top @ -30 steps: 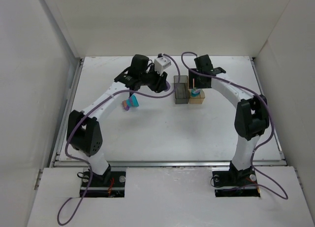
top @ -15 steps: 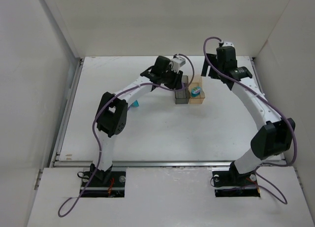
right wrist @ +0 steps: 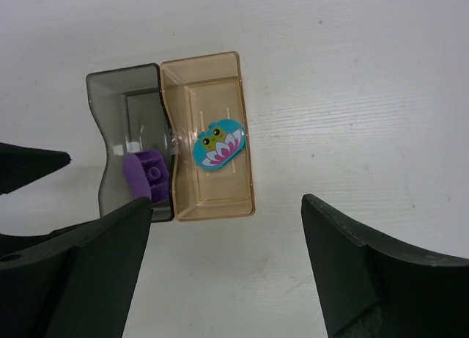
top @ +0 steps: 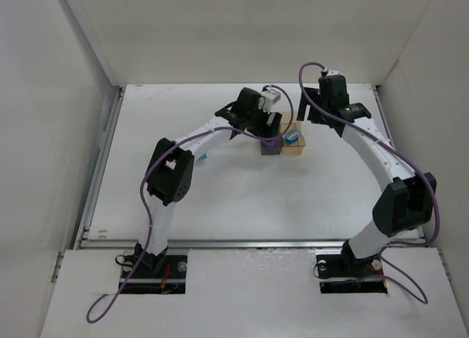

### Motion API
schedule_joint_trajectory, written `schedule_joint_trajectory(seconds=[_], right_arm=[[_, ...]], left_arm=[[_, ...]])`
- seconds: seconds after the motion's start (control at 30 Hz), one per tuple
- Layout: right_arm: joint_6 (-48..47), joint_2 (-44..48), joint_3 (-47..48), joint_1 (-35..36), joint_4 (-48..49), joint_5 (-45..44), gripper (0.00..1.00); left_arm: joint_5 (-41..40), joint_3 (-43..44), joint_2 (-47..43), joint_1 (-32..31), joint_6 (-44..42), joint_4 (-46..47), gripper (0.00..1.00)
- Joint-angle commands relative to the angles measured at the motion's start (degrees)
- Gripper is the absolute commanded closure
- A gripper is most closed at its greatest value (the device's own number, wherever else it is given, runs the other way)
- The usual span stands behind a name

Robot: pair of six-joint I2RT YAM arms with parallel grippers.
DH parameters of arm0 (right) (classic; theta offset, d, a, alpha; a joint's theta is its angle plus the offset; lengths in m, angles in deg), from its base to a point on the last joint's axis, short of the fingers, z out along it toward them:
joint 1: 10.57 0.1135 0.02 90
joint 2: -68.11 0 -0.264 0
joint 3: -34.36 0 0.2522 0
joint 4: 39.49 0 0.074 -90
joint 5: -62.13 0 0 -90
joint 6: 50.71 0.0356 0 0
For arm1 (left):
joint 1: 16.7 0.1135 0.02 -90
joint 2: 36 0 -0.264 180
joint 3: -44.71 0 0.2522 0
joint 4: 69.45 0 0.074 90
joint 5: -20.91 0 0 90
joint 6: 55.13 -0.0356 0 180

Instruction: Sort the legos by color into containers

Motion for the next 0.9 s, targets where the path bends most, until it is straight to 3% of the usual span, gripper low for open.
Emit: schedule_joint_trajectory(seconds=[0.0,0.1,0.2,0.3,0.43,0.53,0.8,0.87], right_arm=[[-0.63,1.22,0.44,-0.13,2.04,2.99,0.12],[-2.21,1.22,0.44,0.66,2.04,4.14,0.10],[-3.44,1.75,0.44,3.11,1.51,4.14,0.08],[-4.06,1.75,0.44,5.32,1.51,3.44,0.08],[-4.67,0.52,0.44,8.65,2.04,3.43,0.07],[-4.67,-0.89,1.05,8.66,2.56,5.46,0.07],[-4.67,-2.57,3.69,10.42,1.34,5.99,0.07],[-4.67,-1.95,2.99,10.42,1.34,5.46,0.07]], left_arm=[[-1.04,0.82,-10.40,0.79,-3.34,-2.40,0.20],[-1.04,-4.62,-17.86,3.15,-12.02,-2.94,0.20],[-5.51,-13.29,-25.60,6.83,-22.38,-2.94,0.14],[-10.09,-20.97,-31.23,12.02,-27.17,-4.60,0.07],[-6.42,-28.61,-37.04,18.08,-38.13,-7.67,0.01],[-0.98,-30.82,-37.75,21.08,-46.93,-13.91,0.01],[4.76,-32.50,-33.36,27.59,-52.04,-15.59,0.04],[4.76,-32.50,-31.52,28.29,-54.06,-15.59,0.11]])
